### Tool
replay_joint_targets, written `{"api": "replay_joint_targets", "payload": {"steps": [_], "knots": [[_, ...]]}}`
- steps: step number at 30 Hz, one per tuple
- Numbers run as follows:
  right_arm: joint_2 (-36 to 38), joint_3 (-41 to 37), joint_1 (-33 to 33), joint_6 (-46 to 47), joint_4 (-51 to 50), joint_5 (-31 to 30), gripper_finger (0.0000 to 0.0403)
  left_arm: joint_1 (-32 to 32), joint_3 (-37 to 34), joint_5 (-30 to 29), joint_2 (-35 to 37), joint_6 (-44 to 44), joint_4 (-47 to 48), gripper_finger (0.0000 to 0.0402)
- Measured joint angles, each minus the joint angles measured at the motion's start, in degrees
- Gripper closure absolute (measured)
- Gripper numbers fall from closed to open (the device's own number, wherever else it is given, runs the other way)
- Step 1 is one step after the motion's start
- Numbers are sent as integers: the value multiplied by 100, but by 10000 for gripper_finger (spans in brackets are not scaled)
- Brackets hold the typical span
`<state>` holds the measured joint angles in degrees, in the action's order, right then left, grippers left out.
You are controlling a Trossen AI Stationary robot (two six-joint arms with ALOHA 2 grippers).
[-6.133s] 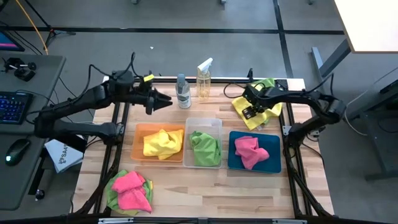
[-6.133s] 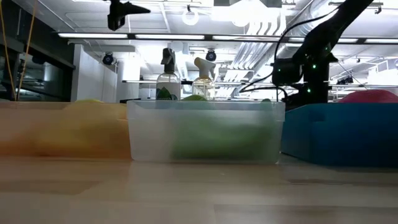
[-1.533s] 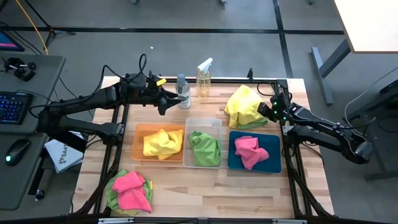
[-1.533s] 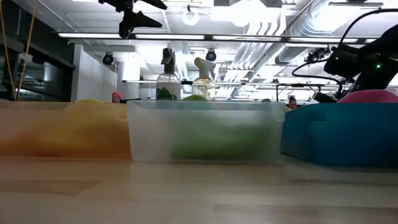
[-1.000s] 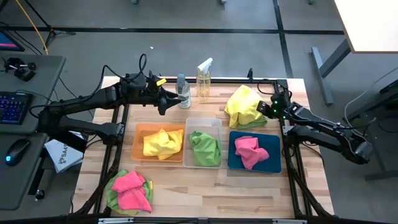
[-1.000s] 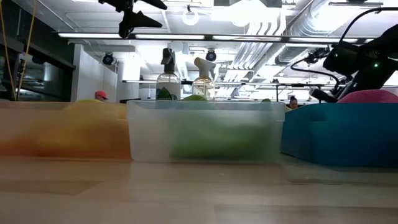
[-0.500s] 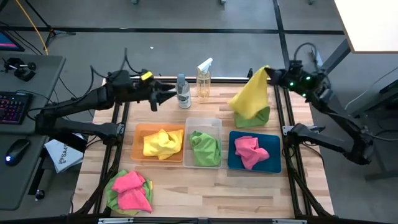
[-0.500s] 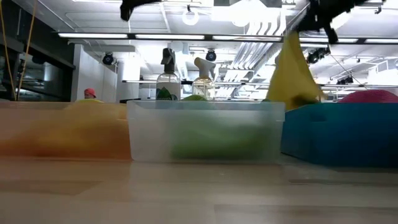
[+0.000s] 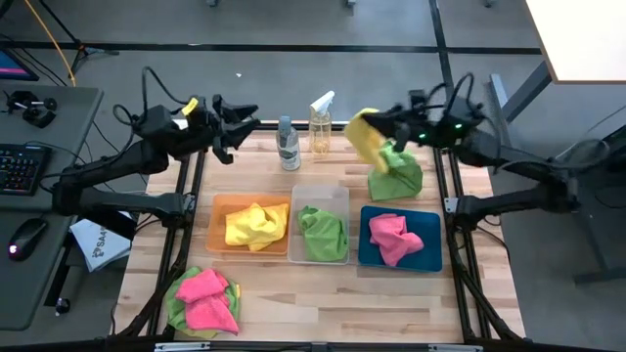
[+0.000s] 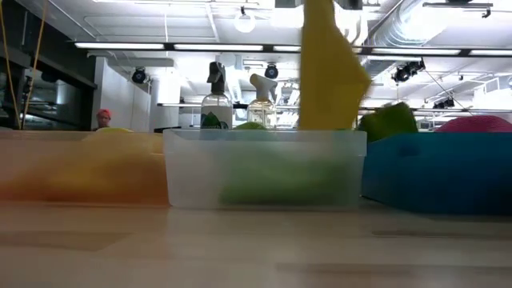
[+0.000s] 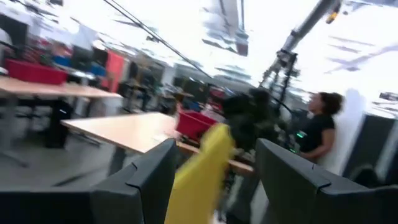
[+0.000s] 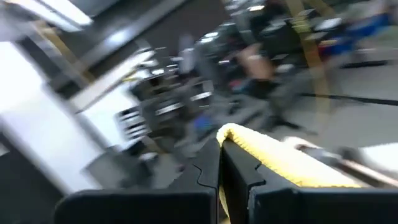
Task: Sort microfiber towel by color & place in baskets
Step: Put the top yellow microfiber cloth into the orange bin
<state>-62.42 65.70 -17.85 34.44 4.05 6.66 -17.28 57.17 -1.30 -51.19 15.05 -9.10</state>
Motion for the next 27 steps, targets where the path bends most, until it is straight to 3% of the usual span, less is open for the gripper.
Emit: {"api": "replay_joint_targets", "payload": {"steps": [6, 16, 27], "knots": [[-1203, 770, 701, -195, 1065, 445, 403, 0, 0, -449, 105, 66, -18, 193], [-2974, 2634, 1333, -638, 1009, 668, 403, 0, 0, -361, 363, 274, 3, 193], [-4574, 4028, 1767, -750, 881, -213, 403, 0, 4, 65, 1139, 26, 509, 193]]}}
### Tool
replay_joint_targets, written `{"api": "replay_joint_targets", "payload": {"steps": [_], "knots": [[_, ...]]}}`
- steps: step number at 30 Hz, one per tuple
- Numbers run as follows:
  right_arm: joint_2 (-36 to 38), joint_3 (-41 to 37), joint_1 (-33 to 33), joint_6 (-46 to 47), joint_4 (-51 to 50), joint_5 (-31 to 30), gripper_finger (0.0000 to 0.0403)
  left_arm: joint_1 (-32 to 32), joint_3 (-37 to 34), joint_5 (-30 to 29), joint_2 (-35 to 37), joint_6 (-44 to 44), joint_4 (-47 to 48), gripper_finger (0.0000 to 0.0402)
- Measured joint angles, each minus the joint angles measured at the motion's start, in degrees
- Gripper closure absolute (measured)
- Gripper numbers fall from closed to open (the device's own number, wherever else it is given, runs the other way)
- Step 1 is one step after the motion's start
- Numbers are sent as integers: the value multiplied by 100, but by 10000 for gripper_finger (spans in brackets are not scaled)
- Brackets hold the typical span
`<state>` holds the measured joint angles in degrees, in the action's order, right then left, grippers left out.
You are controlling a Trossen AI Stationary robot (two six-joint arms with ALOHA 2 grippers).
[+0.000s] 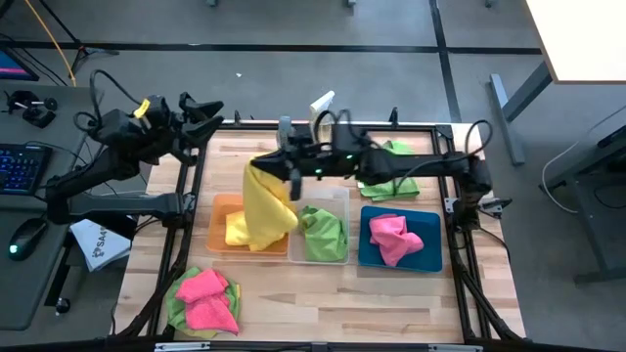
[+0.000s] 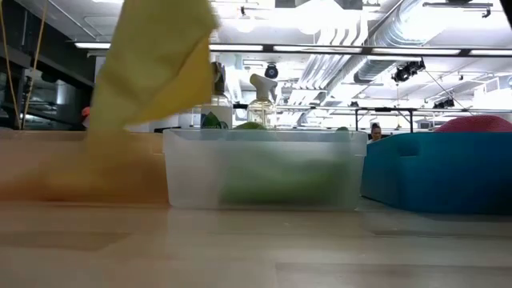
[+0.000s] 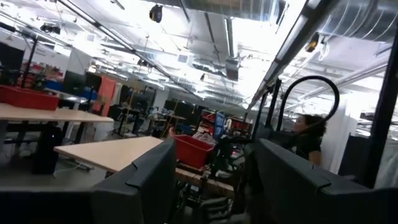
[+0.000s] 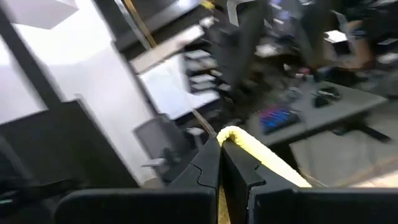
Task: Sort microfiber towel by color & place in baskets
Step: Put the top yellow microfiber cloth into the orange bin
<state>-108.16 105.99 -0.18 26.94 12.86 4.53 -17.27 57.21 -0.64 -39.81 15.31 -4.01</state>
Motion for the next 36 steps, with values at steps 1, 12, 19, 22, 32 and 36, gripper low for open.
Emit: {"api": "replay_joint_targets", "payload": {"steps": [1, 12, 19, 22, 32, 36], "knots": [[-121, 97, 5, -22, -35, -115, 403, 0, -2, 2, 65, 0, 86, 193], [-1232, 834, 109, 138, -65, -66, 403, 2, 0, 2, 603, 109, 735, 193], [-1820, 836, 210, 110, -788, -47, 403, 0, 0, 1, 631, 279, 737, 193], [-2127, 836, 237, 108, -1240, 0, 403, 0, 0, 2, 583, 460, 764, 193], [-2748, 827, 260, 300, -2836, 42, 402, 0, 1, 2, 380, 621, 1141, 193], [-2549, 827, 260, -156, -3303, -90, 381, 4, 0, 0, 270, 713, 1159, 193]]}}
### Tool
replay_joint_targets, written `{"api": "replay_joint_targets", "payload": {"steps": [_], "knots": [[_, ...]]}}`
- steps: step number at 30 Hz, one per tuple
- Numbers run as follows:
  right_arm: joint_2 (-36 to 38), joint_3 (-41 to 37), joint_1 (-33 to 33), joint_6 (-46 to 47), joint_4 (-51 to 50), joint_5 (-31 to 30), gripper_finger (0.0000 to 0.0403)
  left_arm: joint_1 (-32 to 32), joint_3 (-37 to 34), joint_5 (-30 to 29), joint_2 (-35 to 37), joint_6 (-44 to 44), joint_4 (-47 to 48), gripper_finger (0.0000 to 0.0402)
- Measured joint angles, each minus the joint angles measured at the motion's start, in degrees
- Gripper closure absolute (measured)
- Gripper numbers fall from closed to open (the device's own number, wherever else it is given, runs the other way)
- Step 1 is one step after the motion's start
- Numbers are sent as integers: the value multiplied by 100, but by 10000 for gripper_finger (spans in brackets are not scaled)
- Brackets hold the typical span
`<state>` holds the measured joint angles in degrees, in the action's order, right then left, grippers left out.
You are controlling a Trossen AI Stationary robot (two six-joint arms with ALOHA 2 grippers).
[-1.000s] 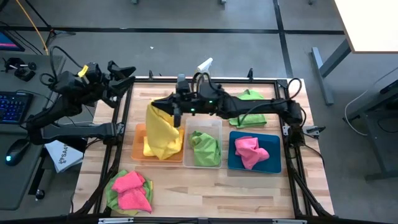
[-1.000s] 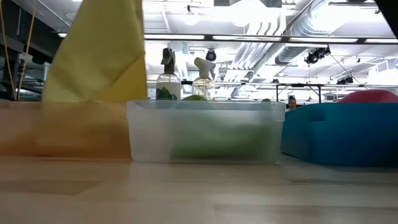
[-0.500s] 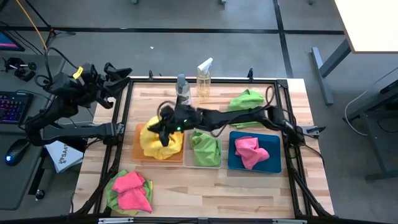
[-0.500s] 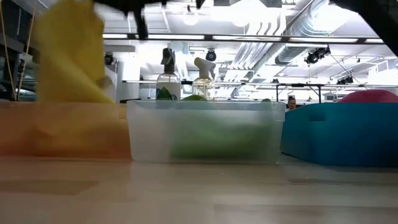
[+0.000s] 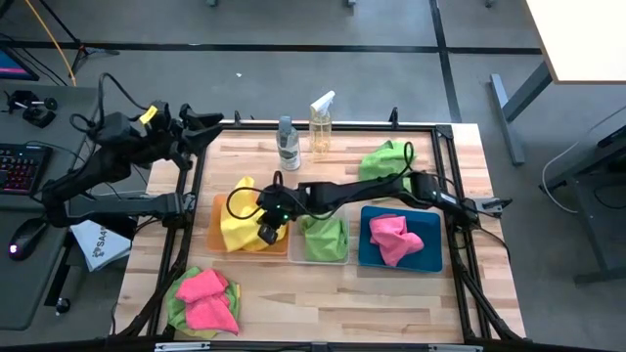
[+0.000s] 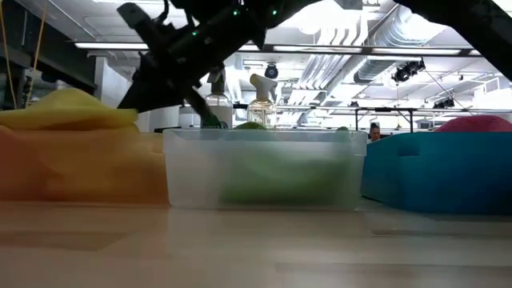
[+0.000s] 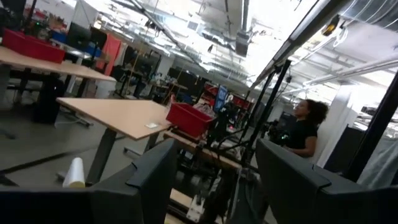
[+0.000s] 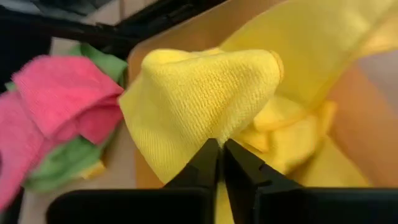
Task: Sort microfiber towel by color & place in baskets
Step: Put the top yellow microfiber cloth into the orange bin
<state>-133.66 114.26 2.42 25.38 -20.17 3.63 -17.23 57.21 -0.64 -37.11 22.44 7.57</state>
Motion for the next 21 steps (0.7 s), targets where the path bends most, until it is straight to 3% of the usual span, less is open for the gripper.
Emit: {"api": "replay_joint_targets", "payload": {"steps": [10, 13, 15, 21], "knots": [[512, 0, -4, -576, -1214, 104, 221, 4, 0, 1, -249, 5, 428, 193], [739, 0, -6, -892, -1951, 186, 194, 6, 0, -114, -292, 68, 1341, 193], [930, 0, -33, -1050, -2517, 127, 186, 4, 0, -491, -336, 337, 2251, 193], [1709, 0, -124, -1383, -3997, -824, 183, -57, -510, -1225, -735, 1702, 4305, 193]]}}
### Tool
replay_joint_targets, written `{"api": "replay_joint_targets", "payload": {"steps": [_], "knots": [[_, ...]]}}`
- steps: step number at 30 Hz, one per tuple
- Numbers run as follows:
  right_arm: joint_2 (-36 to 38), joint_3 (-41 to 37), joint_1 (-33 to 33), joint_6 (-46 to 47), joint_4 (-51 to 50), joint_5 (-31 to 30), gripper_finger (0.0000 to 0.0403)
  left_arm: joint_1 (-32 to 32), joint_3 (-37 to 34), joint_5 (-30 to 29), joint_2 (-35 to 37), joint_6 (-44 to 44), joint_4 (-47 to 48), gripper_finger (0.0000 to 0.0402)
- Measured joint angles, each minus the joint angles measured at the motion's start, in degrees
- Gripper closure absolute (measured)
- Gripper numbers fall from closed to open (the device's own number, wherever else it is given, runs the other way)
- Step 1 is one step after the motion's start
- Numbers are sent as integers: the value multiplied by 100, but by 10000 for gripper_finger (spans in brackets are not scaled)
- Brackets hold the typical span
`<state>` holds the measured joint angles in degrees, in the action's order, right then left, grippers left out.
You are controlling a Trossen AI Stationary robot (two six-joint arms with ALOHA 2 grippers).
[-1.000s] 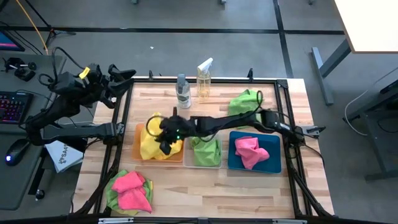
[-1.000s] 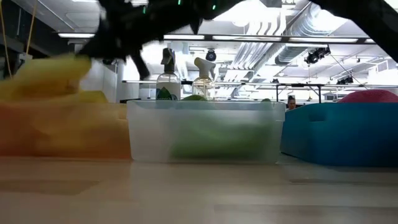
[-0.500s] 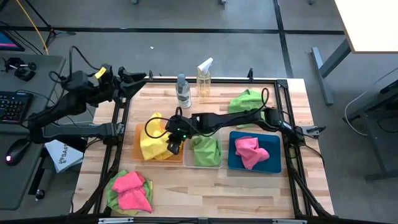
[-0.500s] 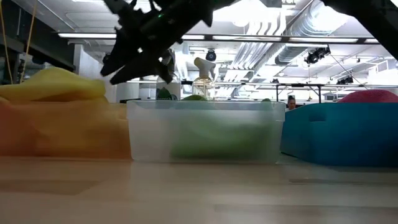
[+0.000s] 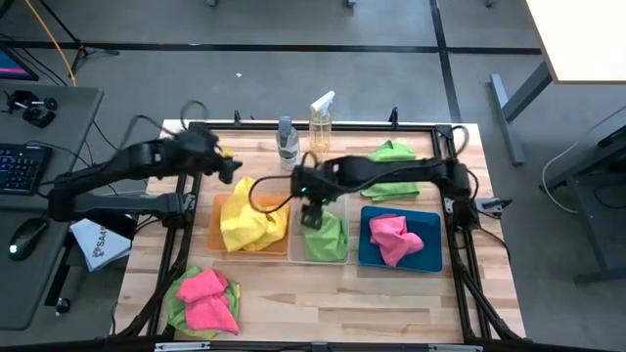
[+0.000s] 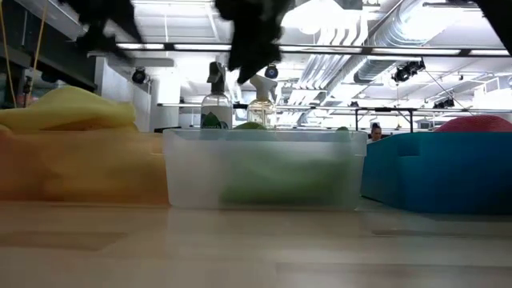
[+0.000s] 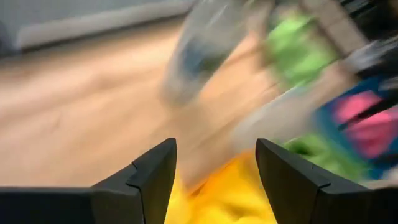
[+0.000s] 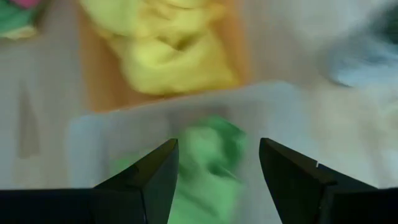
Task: Sort microfiber towel by color & place in baskets
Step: Put the top yellow microfiber cloth into the orange bin
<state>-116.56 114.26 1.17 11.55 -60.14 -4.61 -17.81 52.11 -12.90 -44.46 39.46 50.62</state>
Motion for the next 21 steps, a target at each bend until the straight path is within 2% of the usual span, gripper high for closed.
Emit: {"api": "replay_joint_targets", "payload": {"steps": [2, 7, 14, 18, 21], "knots": [[294, 0, -26, 43, -254, -335, 183, -112, -389, 97, -165, 298, 80, 193], [950, 1, -31, 483, -707, -976, 182, -687, -1192, 679, -735, 592, -462, 193], [1480, 2, 202, 1191, -991, -1724, 182, -1699, -1295, 760, -1638, 281, -1061, 199], [1512, 1, 414, 1419, -1124, -1977, 182, -2007, -1295, 853, -2211, -104, -1237, 244], [1509, 2, 579, 1561, -1216, -2068, 182, -2118, -1295, 862, -2628, -232, -1241, 315]]}}
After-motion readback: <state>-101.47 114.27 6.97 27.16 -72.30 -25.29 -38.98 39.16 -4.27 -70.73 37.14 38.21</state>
